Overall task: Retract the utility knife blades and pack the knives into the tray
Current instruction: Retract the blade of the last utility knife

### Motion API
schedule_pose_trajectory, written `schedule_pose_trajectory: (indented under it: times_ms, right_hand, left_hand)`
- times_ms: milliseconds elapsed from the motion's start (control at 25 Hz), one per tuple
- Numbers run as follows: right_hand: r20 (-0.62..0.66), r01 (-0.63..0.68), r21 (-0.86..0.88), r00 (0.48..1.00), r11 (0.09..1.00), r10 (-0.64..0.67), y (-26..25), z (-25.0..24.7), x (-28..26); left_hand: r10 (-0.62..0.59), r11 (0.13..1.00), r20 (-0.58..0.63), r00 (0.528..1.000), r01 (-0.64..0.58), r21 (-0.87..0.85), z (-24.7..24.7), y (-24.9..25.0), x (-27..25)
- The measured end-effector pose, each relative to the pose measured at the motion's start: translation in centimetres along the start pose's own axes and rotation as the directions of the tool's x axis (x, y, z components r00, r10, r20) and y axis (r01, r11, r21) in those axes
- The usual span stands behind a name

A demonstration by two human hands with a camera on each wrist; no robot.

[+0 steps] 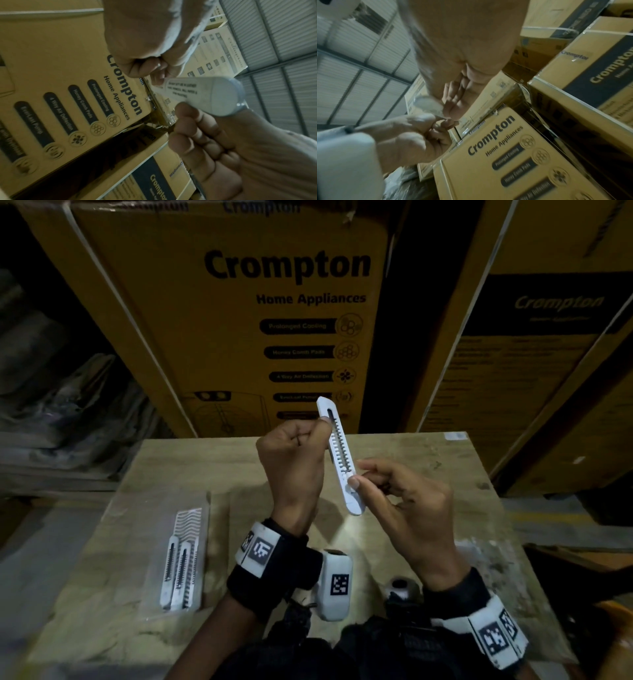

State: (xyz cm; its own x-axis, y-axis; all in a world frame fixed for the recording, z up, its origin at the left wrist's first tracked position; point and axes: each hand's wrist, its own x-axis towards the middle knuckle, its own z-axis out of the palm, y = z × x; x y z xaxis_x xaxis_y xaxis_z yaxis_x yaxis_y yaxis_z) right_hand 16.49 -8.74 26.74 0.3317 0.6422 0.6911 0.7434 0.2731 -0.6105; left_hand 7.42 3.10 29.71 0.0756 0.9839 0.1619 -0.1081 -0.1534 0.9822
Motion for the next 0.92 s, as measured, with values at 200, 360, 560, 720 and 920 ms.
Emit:
schedule_pose_trajectory:
  times_ms: [200,360,560,720,920]
  right_hand:
    - [0.221,-0.475,0.308,0.878,0.824,0.424,1.2,-1.4,-0.4]
    - [0.328,-0.567,0.364,0.82,0.739,0.469,2.5,-1.4,-0.7]
    - [0.252,-0.564,0.276,0.824,0.778,0.508,2.8,1.1,-2.1]
    - [0.076,-0.539,0.214,0.841,0.815,0.536,2.1,3.5,-2.6]
    - [0.078,-0.595,0.267,0.798,0.759,0.598,0.0,6.3,-3.0]
  left_hand:
    - [0.048,0.997,-0.022,0.999,-0.046,0.068,0.2,-0.1,-1.5]
    - [0.068,0.995,0.059,0.996,-0.072,0.074,-0.7,-1.3,-3.2]
    - [0.051,0.982,0.154,0.987,-0.077,0.17,-2.7,-2.1,-3.0]
    - [-0.003,0.984,0.235,0.972,-0.038,0.171,-4.6,-2.6,-2.5]
    - [0.062,0.986,0.351,0.934,-0.112,0.125,-8.2,-3.4,-0.7]
